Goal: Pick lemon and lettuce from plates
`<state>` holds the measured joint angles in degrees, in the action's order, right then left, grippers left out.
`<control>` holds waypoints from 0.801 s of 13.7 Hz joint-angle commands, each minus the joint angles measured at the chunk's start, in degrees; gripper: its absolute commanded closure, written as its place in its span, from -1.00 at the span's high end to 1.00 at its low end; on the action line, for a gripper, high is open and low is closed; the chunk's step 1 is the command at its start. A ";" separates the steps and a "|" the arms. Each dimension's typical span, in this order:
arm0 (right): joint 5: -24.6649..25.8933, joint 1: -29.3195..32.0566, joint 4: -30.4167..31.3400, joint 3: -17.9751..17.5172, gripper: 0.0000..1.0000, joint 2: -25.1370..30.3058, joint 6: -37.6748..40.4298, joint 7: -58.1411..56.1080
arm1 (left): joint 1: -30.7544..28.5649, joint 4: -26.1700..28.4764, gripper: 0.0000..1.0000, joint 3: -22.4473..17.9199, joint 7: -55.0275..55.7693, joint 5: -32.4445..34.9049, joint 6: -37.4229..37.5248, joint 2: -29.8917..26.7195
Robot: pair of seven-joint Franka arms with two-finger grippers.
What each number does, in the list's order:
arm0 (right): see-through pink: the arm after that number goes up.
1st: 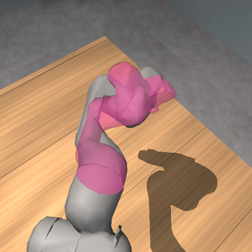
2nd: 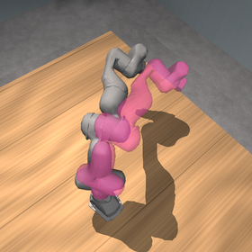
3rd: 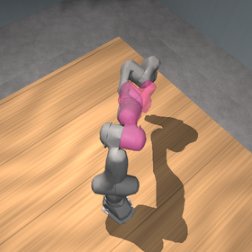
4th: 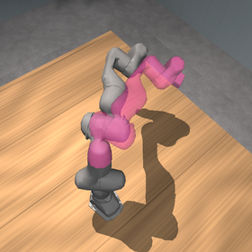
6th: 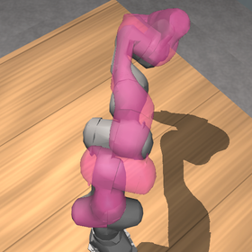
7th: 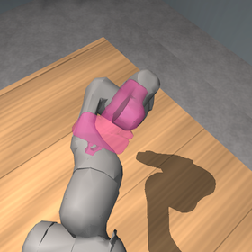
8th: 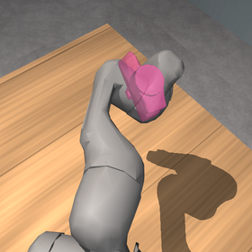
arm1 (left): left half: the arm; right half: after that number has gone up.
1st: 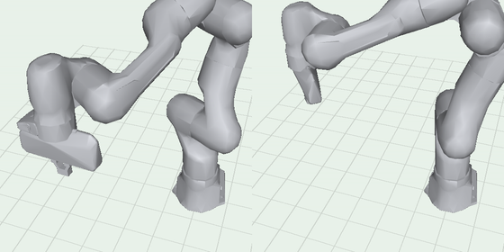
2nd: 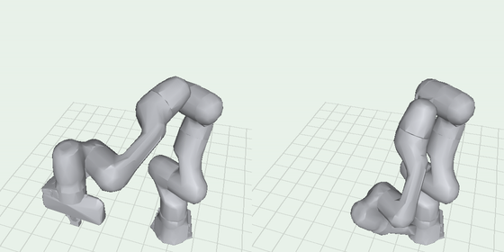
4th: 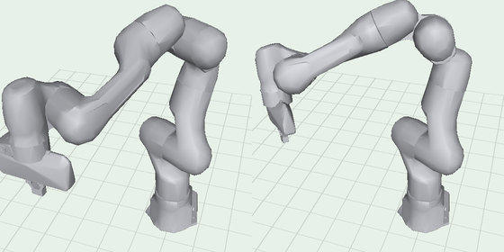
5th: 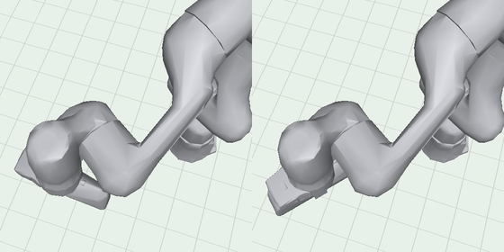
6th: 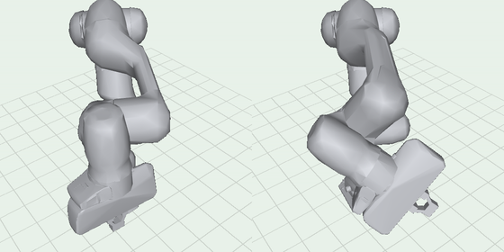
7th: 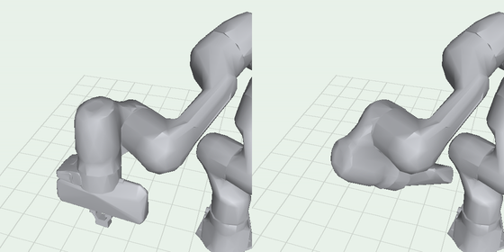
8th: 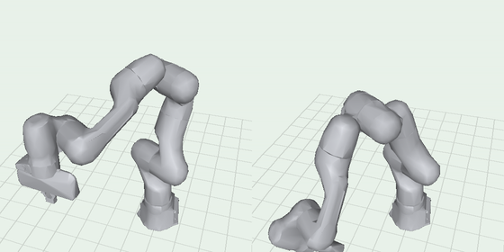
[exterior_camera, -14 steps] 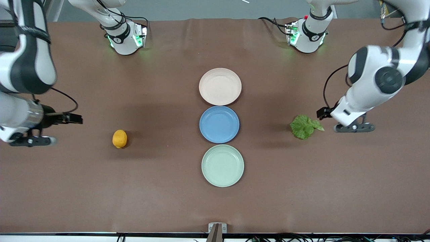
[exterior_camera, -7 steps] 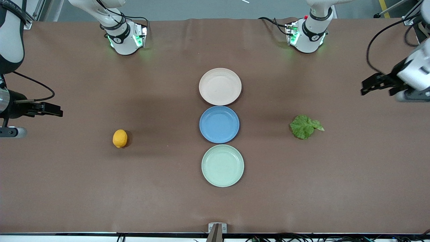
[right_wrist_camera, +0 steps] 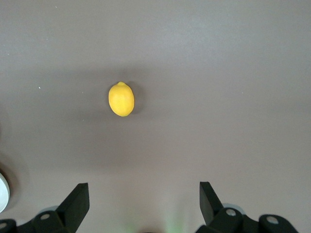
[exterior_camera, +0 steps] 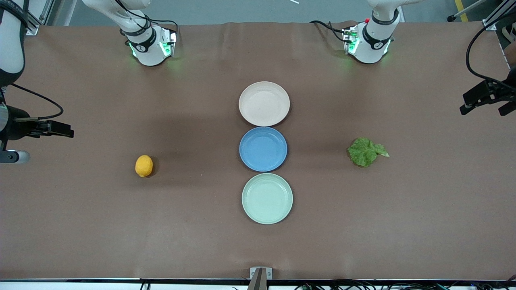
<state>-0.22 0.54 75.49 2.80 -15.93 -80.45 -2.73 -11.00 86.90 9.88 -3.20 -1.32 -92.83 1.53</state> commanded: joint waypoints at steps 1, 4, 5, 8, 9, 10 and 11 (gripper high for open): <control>-0.92 0.70 6.23 -0.43 1.00 6.33 -1.46 -0.17 | 0.02 -2.35 1.00 0.23 0.03 -0.18 1.69 1.55; -0.65 0.78 5.72 -0.43 1.00 6.35 0.29 -0.17 | 0.02 -2.00 1.00 0.23 0.03 -0.35 2.30 1.19; -0.74 0.78 5.98 -0.43 1.00 6.52 -0.05 -0.17 | 0.02 -1.91 1.00 0.23 0.03 -0.35 2.39 1.02; -0.74 -0.45 8.17 -0.34 1.00 8.18 -0.75 -0.08 | 0.02 3.96 1.00 0.41 0.21 -0.44 1.52 -2.75; -0.74 -0.45 10.79 -0.34 1.00 10.11 -2.76 -0.08 | 0.02 4.06 1.00 0.41 0.21 -0.62 1.08 -2.94; -0.74 -0.45 13.52 -0.34 1.00 12.04 -4.44 -0.08 | 0.02 3.89 1.00 0.32 0.21 -0.70 1.16 -3.02; -0.74 -0.36 15.46 -0.34 1.00 13.45 -5.58 -0.08 | -0.07 3.80 1.00 0.14 -0.05 -0.79 1.25 -3.37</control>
<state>-0.36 0.11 83.26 2.54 -8.64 -82.85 -2.73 -10.86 88.84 10.20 -3.13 -1.32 -90.98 0.58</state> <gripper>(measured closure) 0.000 0.000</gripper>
